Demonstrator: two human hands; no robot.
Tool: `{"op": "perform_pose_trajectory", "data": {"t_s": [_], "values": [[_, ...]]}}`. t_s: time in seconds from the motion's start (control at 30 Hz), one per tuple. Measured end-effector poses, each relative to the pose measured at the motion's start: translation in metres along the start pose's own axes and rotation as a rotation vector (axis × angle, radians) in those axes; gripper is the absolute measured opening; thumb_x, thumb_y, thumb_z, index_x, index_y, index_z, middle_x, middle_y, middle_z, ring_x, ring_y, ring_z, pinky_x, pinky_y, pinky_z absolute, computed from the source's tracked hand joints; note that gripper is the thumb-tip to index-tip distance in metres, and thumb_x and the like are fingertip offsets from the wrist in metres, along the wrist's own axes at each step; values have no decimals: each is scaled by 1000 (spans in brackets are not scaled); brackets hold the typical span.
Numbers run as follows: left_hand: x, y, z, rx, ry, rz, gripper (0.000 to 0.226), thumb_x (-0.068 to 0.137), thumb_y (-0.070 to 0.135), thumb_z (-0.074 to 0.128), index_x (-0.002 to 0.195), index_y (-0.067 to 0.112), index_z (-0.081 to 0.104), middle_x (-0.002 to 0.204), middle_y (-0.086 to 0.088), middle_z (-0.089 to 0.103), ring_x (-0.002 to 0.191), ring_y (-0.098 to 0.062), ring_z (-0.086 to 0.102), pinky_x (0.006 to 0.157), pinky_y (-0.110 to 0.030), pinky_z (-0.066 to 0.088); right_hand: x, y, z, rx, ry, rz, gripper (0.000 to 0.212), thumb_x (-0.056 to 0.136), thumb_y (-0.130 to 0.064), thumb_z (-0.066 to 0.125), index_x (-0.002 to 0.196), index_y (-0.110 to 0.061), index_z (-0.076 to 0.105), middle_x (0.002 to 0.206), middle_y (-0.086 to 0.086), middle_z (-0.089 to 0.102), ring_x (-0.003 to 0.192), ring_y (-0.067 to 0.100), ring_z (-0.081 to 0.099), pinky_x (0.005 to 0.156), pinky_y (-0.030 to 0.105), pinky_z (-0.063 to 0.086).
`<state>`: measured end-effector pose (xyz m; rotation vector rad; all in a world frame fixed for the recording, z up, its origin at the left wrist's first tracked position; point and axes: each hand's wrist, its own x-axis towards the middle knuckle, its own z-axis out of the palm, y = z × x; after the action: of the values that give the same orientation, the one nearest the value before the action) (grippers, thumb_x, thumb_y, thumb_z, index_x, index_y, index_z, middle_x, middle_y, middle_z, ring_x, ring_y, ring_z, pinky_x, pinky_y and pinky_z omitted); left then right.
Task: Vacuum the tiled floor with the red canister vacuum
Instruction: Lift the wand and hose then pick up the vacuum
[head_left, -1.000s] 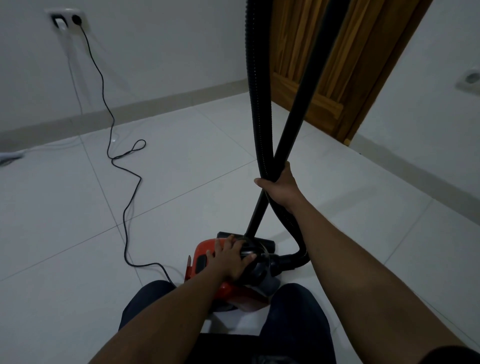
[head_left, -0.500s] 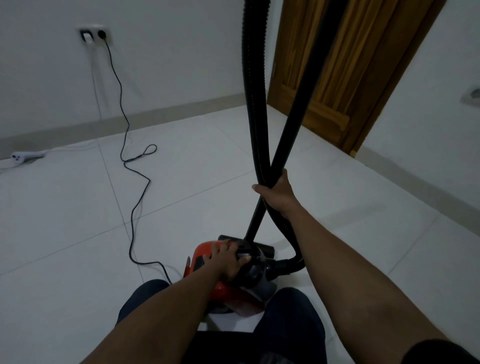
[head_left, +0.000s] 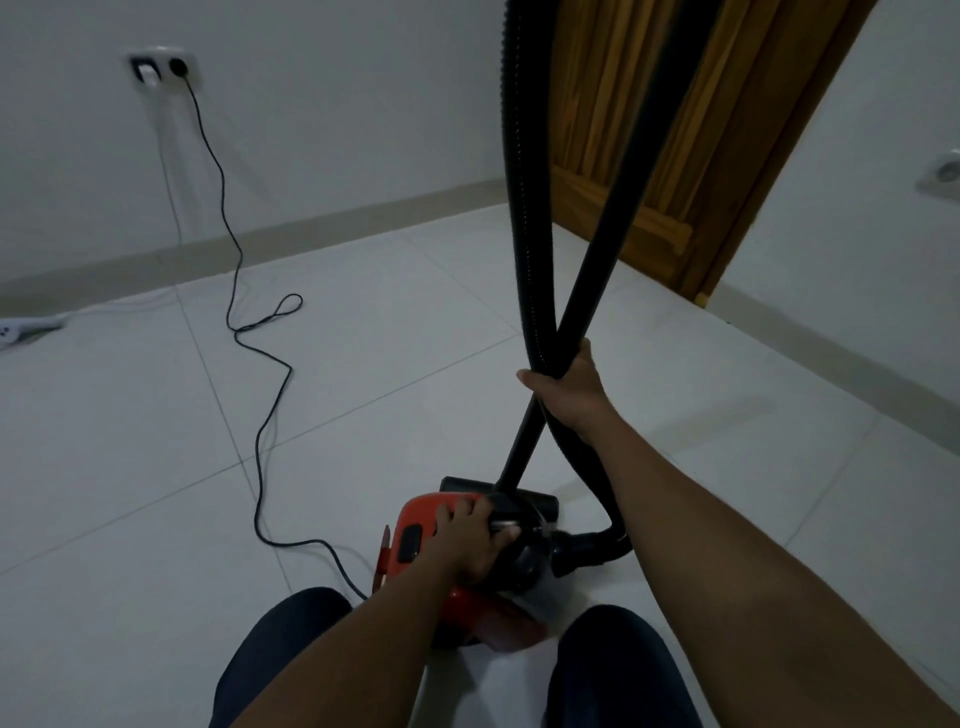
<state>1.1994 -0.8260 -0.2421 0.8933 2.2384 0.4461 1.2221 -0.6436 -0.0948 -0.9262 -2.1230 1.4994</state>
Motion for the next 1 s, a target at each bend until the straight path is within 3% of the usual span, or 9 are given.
{"op": "perform_pose_trajectory", "data": {"t_s": [0.07,0.13,0.23,0.33,0.43,0.53,0.73,1.0], "values": [[9,2,-2,-7,-9,-9,70,99,62,40,157,26,22,159,-19,21,147,-48,10,120,-57,18,10,2,0,9,-5,-9,69,84,-24,79,138,-20,36,113,-6,57,98,12,58,83,27,45],[23,2,-1,10,-11,-6,71,98,64,39,156,27,24,158,-19,25,147,-48,12,120,-56,17,18,4,1,2,2,-31,71,83,-23,79,139,-19,35,110,-10,55,95,6,57,80,23,44],[41,-4,2,57,-1,34,78,86,79,35,148,32,38,151,-13,42,141,-40,32,117,-53,25,26,15,0,24,24,-46,66,84,-22,78,134,-22,35,105,-16,54,90,-3,55,69,16,42],[44,-9,-3,39,-2,46,87,70,87,31,136,34,53,134,-4,61,124,-29,53,108,-47,41,22,14,-1,34,42,-28,62,82,-21,80,126,-24,37,103,-14,55,89,-3,56,68,16,43],[30,-5,-10,-31,-86,17,74,79,78,44,137,33,54,133,-3,62,122,-27,54,107,-46,43,13,2,-12,48,47,12,59,80,-19,80,121,-27,39,101,-15,57,89,-3,57,71,17,44],[7,-7,-10,-92,-121,-52,82,71,84,37,137,38,51,136,-1,59,123,-27,53,106,-47,44,4,-17,-33,44,44,33,59,79,-17,81,123,-26,42,101,-13,59,88,-2,59,70,16,46],[-85,43,-74,-88,-98,-101,71,80,80,38,133,36,52,135,3,59,119,-24,54,105,-46,44,-15,-110,-84,96,12,111,60,78,-19,82,127,-22,47,105,-6,62,94,7,64,79,25,51],[-215,162,-252,-94,-193,-182,82,73,83,34,132,29,54,130,-1,61,120,-27,54,105,-48,42,-33,-324,-156,161,-34,199,62,80,-20,81,131,-22,46,108,-5,63,98,7,65,83,26,52]]}}
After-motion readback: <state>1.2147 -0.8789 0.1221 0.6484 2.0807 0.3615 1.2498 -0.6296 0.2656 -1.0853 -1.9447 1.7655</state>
